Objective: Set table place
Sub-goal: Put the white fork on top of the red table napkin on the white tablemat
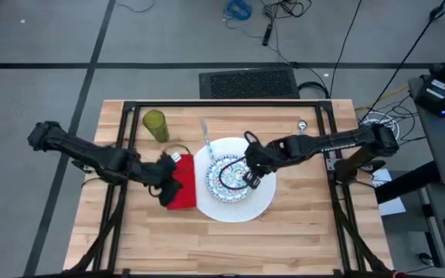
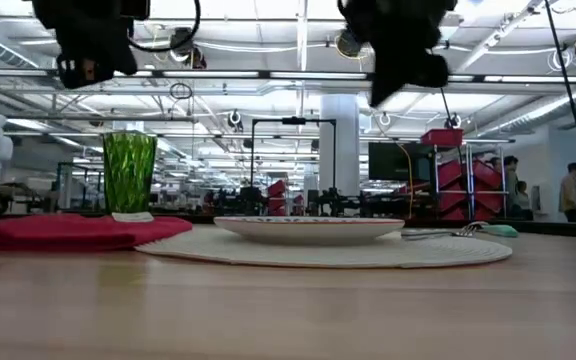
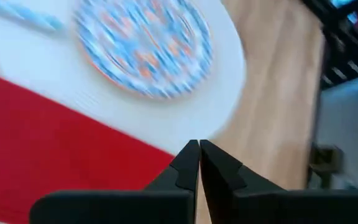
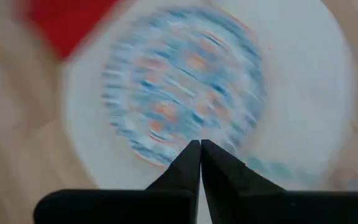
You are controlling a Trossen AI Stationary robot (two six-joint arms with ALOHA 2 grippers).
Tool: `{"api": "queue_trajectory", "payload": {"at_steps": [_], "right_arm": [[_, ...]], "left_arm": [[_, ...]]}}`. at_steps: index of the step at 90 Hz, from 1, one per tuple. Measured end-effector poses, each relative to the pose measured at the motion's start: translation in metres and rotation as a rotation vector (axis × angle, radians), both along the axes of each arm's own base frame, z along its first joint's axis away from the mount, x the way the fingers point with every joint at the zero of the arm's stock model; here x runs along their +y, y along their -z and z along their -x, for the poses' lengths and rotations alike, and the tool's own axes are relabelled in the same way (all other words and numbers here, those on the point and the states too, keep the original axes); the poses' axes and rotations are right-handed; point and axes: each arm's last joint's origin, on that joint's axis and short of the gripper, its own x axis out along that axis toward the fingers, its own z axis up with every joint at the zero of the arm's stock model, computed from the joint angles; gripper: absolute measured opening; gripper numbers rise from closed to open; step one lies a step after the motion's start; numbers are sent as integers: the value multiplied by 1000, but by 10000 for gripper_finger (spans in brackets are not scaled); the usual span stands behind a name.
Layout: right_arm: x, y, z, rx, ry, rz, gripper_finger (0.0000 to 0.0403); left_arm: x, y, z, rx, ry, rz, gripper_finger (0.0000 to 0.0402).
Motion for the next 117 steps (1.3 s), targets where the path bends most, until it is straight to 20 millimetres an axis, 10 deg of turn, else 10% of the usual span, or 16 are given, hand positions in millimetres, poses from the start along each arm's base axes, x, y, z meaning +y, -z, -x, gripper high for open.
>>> {"api": "queue_trajectory", "payload": {"at_steps": [52,86,117], "right_arm": [[-33,6,24,104,781,-11,97],[-51,78,31,57,1067,-260,159],[-59,105,44,88,1226,-358,159]], "left_arm": [[21,-26,24,-130,70,-470,0],[22,-30,29,-161,71,-475,0],[23,-30,29,-159,69,-483,0]]}}
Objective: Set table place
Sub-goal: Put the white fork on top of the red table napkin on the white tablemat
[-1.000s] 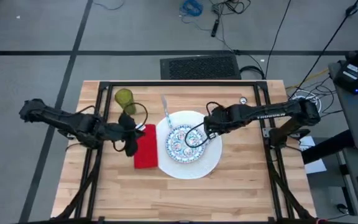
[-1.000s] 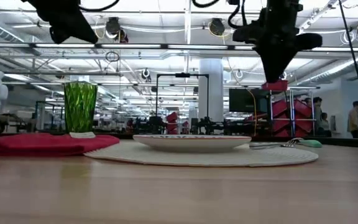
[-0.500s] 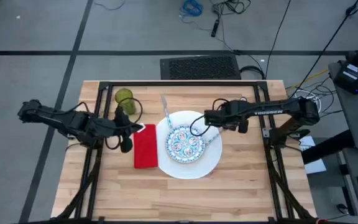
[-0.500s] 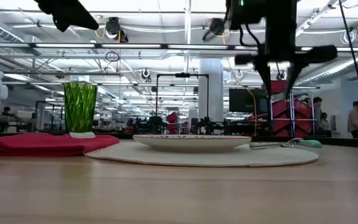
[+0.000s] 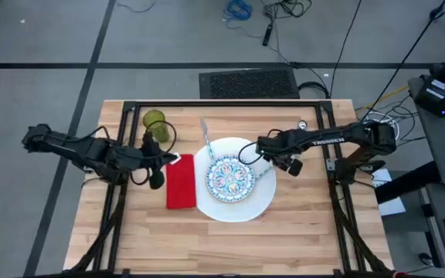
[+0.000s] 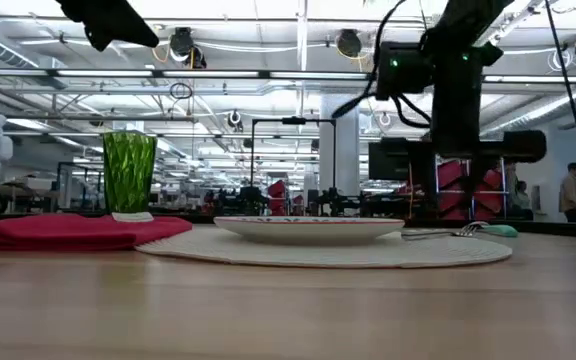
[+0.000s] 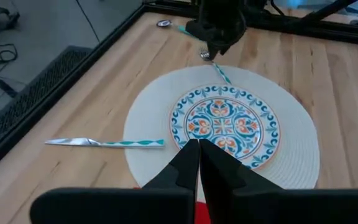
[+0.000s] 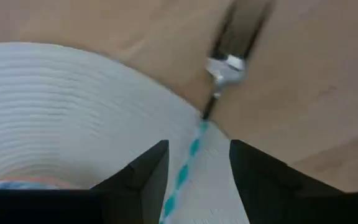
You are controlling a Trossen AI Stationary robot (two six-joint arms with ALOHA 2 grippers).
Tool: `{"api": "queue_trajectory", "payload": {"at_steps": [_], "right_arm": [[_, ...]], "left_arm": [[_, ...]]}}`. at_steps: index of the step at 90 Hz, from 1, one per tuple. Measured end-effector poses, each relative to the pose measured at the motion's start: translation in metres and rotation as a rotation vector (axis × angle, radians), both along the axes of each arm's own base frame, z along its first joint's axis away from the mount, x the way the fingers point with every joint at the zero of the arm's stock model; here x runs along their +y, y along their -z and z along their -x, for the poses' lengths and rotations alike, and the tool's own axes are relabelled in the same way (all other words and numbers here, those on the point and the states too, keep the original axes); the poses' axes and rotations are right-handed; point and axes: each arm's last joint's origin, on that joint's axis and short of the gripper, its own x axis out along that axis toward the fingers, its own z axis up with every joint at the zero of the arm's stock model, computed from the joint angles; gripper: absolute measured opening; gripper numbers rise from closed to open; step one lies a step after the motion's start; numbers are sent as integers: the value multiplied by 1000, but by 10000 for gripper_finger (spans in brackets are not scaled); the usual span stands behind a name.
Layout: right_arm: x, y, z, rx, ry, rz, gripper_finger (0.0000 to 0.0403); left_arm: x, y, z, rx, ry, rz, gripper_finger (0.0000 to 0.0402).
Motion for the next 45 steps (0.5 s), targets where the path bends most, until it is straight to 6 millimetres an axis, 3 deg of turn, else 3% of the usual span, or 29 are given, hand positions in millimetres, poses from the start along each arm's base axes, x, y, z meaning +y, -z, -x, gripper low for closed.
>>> {"api": "queue_trajectory", "payload": {"at_steps": [45], "right_arm": [[-19,7,-6,-55,118,0,112]], "left_arm": [[-2,5,-6,31,-1,-8,0]]}}
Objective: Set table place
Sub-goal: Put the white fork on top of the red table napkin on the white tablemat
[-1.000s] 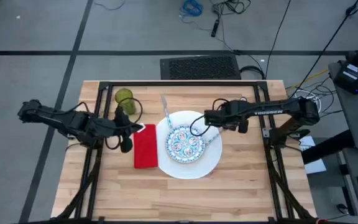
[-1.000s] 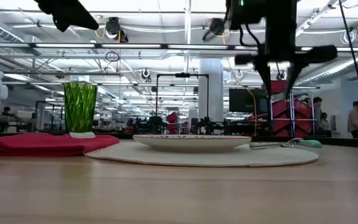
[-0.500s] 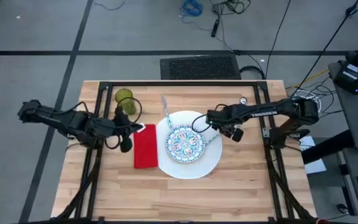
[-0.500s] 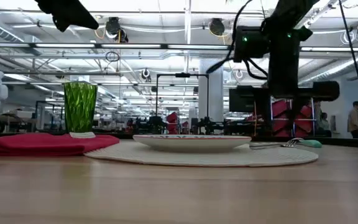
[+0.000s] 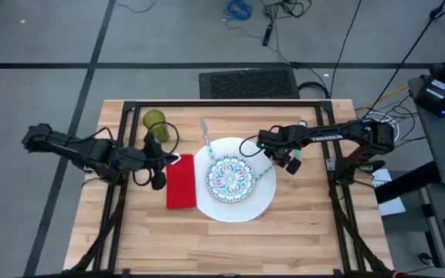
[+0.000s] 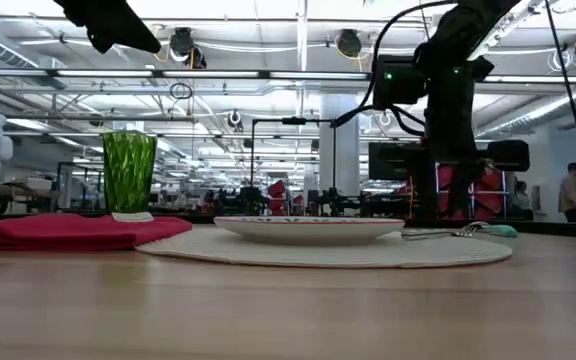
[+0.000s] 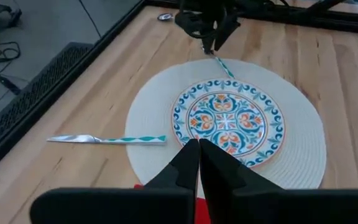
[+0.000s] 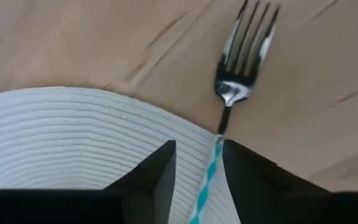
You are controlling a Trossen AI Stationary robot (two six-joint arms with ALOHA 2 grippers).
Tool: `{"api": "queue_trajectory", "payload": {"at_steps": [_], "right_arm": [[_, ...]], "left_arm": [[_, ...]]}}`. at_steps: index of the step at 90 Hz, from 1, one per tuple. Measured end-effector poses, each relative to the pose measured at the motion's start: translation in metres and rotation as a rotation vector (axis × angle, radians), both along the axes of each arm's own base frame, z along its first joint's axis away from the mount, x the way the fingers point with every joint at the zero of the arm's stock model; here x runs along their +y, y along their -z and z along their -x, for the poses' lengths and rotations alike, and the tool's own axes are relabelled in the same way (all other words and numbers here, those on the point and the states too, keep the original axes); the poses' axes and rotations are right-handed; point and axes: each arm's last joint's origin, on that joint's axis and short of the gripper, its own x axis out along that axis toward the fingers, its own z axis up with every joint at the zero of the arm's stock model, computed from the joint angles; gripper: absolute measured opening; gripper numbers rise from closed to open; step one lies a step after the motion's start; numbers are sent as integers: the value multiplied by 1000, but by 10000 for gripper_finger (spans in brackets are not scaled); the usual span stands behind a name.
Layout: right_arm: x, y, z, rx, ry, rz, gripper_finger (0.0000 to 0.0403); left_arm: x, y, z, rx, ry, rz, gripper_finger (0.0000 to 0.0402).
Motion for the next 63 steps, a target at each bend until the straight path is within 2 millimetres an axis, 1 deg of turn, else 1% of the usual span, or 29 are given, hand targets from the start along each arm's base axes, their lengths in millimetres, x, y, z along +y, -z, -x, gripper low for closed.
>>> {"api": "queue_trajectory", "payload": {"at_steps": [11,27,37,47,53,63], "right_arm": [[0,8,-4,4,4,-32,103],[1,9,-4,11,-1,-51,101],[1,2,-3,19,-31,-49,101],[3,-16,3,70,-47,-66,101],[6,-23,6,61,-52,-83,101],[8,-24,9,51,-46,-116,101]], "left_arm": [[0,0,0,0,0,1,0],[0,1,1,11,-4,-3,0],[1,1,1,18,-7,-8,0],[1,2,1,18,-19,-17,0],[1,1,1,15,-32,-26,0],[2,1,1,10,-37,-30,0]]}}
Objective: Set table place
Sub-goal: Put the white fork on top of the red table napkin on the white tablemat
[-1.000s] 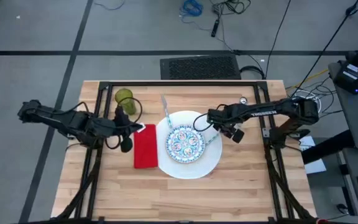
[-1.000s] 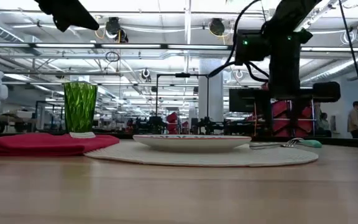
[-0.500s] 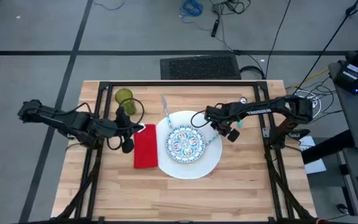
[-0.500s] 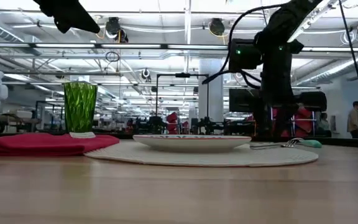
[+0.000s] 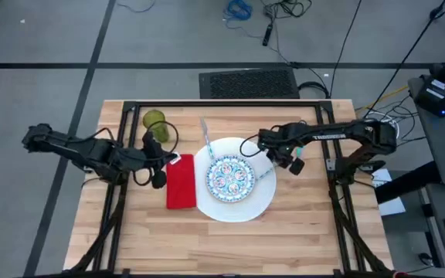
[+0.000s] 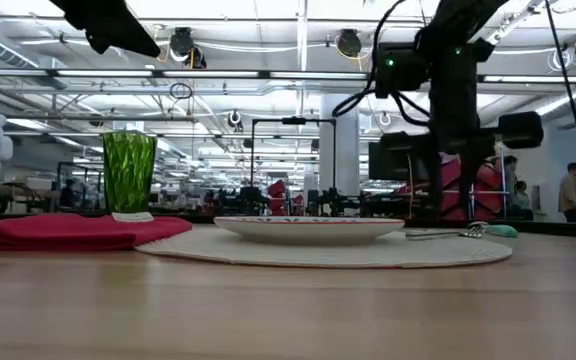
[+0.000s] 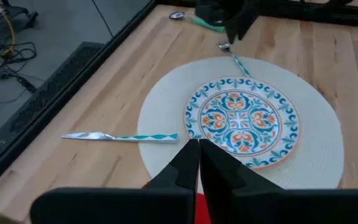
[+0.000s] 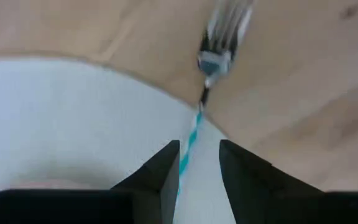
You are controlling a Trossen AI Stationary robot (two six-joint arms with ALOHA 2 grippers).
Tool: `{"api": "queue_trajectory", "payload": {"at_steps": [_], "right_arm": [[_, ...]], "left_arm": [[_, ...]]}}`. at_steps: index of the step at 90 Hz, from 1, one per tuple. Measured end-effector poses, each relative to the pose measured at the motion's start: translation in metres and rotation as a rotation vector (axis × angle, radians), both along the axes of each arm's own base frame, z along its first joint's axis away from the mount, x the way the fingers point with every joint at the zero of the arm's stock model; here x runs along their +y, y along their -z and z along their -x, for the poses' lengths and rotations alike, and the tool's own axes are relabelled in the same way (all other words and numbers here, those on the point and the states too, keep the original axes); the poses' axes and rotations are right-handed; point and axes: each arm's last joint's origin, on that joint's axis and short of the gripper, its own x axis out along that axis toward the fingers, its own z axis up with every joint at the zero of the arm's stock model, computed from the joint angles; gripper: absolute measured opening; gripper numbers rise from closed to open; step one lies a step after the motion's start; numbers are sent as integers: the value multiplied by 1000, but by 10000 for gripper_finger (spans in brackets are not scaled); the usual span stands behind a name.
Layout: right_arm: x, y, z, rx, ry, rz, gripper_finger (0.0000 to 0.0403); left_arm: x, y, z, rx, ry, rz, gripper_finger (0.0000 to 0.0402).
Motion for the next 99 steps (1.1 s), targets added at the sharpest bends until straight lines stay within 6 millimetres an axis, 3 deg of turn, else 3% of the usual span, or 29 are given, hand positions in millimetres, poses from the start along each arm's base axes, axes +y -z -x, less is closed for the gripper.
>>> {"api": "queue_trajectory", "payload": {"at_steps": [35,80,99], "right_arm": [[9,22,1,-51,84,15,101],[11,36,10,-34,66,38,100],[7,37,9,-47,56,101,72]], "left_arm": [[0,1,1,9,-5,-1,0],[0,1,1,8,-6,1,0],[0,1,1,8,-7,2,0]]}}
